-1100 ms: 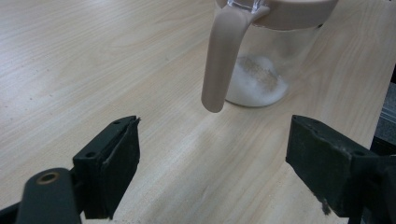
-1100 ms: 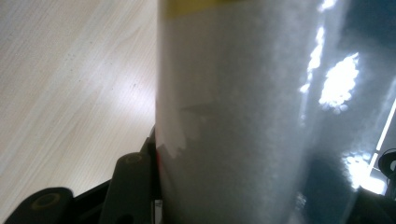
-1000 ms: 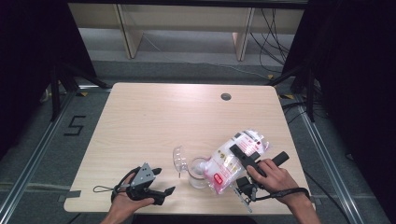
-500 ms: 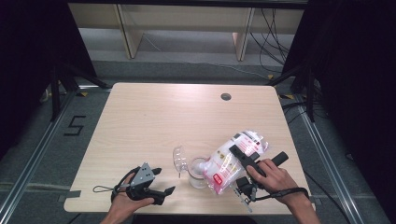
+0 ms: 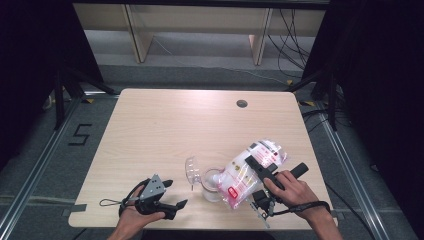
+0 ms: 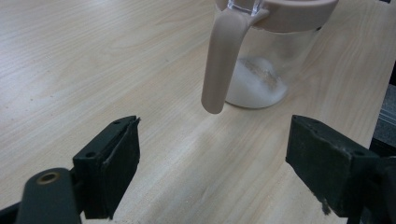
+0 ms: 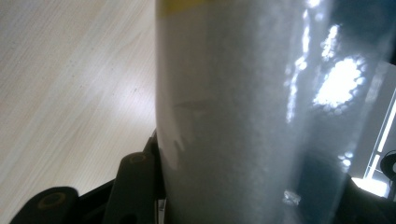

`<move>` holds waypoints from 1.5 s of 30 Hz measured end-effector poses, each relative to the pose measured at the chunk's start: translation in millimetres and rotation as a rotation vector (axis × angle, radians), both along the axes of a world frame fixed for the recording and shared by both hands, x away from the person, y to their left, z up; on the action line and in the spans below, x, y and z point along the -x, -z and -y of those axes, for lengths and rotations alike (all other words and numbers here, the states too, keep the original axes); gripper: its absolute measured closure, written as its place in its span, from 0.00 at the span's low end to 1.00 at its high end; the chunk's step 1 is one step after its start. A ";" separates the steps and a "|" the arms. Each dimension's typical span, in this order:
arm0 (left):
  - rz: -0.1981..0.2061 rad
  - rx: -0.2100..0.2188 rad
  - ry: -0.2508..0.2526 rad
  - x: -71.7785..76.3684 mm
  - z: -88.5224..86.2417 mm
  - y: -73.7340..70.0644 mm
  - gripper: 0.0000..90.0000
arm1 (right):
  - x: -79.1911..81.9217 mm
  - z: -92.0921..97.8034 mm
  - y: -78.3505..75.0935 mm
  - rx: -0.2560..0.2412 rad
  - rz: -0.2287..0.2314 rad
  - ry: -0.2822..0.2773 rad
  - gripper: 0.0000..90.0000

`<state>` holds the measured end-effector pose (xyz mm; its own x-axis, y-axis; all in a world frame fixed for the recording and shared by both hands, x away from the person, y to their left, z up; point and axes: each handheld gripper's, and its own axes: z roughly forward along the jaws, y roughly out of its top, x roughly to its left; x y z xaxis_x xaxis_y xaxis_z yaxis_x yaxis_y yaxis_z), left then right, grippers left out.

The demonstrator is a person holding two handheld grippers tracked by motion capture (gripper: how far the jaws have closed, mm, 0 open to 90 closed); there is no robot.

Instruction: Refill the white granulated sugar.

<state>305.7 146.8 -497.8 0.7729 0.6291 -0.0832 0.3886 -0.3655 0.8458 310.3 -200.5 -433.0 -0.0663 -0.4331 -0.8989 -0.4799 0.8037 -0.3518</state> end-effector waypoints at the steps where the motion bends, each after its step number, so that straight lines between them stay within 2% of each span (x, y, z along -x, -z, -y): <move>1: 0.000 0.000 0.000 0.0 0.0 0.0 0.19 | 0.1 0.0 0.0 0.000 0.001 0.000 0.63; 7: -0.003 0.002 -0.005 0.1 -0.2 0.1 0.19 | 0.6 -0.6 -0.8 0.006 0.001 0.002 0.63; 9: 0.006 -0.022 -0.006 -0.5 -1.6 -0.6 0.19 | 0.6 -0.6 -0.9 0.008 0.001 0.001 0.64; 11: 0.005 -0.022 -0.006 -0.5 -1.6 -0.6 0.19 | 0.8 -0.8 -1.4 0.015 0.001 0.003 0.64; 12: -0.001 0.012 -0.012 0.6 0.5 0.0 0.19 | 0.8 -0.9 -1.3 0.014 0.003 0.003 0.64; 20: 0.000 -0.006 -0.004 -0.1 -0.3 0.0 0.19 | 1.5 -1.1 -0.9 0.012 0.002 0.008 0.64; 28: -0.003 0.003 -0.006 0.0 -0.4 0.1 0.19 | 1.5 -1.1 -1.4 0.016 0.005 0.006 0.65; 29: 0.000 0.001 -0.009 0.2 -0.3 -0.1 0.19 | 0.7 -2.3 -2.4 0.031 0.012 -0.014 0.65; 30: 0.002 -0.005 -0.009 0.0 -0.6 -0.2 0.19 | 1.9 -1.1 -1.4 0.014 0.010 0.003 0.65; 40: 0.003 -0.003 -0.006 -0.2 -0.7 -0.3 0.19 | 1.8 -1.1 -2.3 0.015 0.015 -0.006 0.65; 42: 0.001 0.003 -0.003 -0.5 -0.4 0.4 0.19 | 1.0 -2.1 -3.8 0.034 0.013 -0.014 0.65; 43: 0.001 0.003 -0.003 -0.5 -0.4 0.4 0.19 | 1.6 -1.3 -2.4 0.011 0.004 0.001 0.65; 45: 0.003 -0.005 -0.005 -0.3 -0.9 -0.5 0.19 | 0.6 -1.3 -3.2 0.025 0.008 -0.007 0.65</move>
<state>306.0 147.7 -497.3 0.7696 0.6337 -0.0781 0.3883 -0.3674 0.8451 309.6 -199.1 -429.8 -0.0557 -0.4555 -0.8885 -0.4827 0.7913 -0.3754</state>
